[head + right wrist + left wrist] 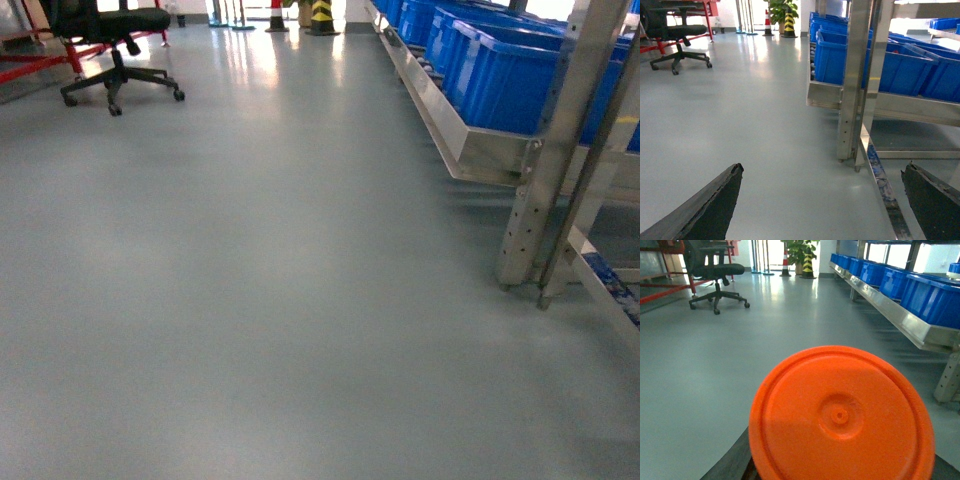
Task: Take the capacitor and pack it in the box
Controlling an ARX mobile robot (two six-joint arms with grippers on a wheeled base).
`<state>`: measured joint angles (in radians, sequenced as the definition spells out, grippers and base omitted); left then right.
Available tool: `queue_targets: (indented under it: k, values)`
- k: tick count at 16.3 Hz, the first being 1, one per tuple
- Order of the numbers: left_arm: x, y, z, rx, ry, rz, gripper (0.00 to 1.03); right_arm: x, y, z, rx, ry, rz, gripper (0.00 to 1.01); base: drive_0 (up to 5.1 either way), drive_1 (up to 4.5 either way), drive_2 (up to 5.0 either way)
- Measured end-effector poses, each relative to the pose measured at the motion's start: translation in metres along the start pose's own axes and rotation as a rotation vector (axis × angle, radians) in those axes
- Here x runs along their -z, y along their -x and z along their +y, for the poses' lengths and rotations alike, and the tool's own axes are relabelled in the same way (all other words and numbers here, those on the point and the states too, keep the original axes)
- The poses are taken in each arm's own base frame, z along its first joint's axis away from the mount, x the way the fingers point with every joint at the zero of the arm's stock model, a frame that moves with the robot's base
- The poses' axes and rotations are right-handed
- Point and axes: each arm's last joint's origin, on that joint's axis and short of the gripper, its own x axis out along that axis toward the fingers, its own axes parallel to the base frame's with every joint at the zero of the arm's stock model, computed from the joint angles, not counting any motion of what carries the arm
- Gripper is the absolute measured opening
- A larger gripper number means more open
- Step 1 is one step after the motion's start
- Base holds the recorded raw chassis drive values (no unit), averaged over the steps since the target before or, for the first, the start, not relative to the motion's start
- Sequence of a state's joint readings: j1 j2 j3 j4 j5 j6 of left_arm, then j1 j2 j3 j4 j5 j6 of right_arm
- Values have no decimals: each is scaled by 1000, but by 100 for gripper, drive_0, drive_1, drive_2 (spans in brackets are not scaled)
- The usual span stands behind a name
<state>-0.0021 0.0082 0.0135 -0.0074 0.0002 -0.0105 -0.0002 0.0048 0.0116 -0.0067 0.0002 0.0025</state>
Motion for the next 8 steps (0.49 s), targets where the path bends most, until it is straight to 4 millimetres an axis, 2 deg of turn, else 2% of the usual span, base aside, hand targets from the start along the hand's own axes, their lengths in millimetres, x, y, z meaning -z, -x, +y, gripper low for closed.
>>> queue_targets:
  k: [8]
  values:
    - [0,0,0,-3,0,0,44,0,0,0,0,0,-3,98,-483,262,262]
